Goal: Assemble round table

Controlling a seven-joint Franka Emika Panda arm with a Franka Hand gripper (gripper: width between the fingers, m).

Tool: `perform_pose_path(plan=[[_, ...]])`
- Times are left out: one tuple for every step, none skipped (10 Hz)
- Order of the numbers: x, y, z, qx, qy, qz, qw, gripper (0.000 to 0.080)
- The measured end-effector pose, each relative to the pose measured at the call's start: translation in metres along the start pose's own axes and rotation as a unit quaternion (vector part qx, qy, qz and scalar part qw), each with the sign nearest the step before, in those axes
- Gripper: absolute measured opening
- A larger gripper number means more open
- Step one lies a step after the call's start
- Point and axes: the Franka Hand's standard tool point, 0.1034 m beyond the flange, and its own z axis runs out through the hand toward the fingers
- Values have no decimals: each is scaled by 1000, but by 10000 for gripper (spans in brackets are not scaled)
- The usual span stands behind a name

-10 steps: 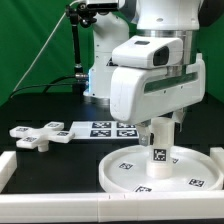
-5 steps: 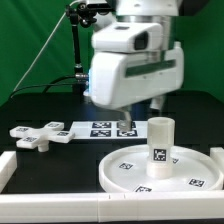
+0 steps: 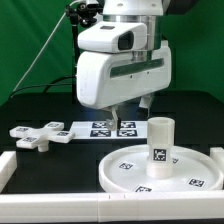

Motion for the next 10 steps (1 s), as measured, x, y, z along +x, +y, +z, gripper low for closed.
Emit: perform_pose_path(plan=[[-4, 2, 1, -2, 1, 15, 1000, 649], [-17, 6, 1, -3, -1, 25, 1000, 649], [-33, 12, 2, -8, 0, 30, 1000, 649], [-47, 20, 4, -18, 6, 23, 1000, 649], [-49, 20, 5, -17, 6, 27, 999, 649], [-48, 19, 5, -17, 5, 26, 1000, 649], [-48, 19, 6, -17, 5, 26, 1000, 649], [-52, 21, 5, -18, 7, 31, 999, 649], [-68, 28, 2, -20, 10, 55, 998, 649], [-93, 35, 0, -15, 13, 96, 995, 649]])
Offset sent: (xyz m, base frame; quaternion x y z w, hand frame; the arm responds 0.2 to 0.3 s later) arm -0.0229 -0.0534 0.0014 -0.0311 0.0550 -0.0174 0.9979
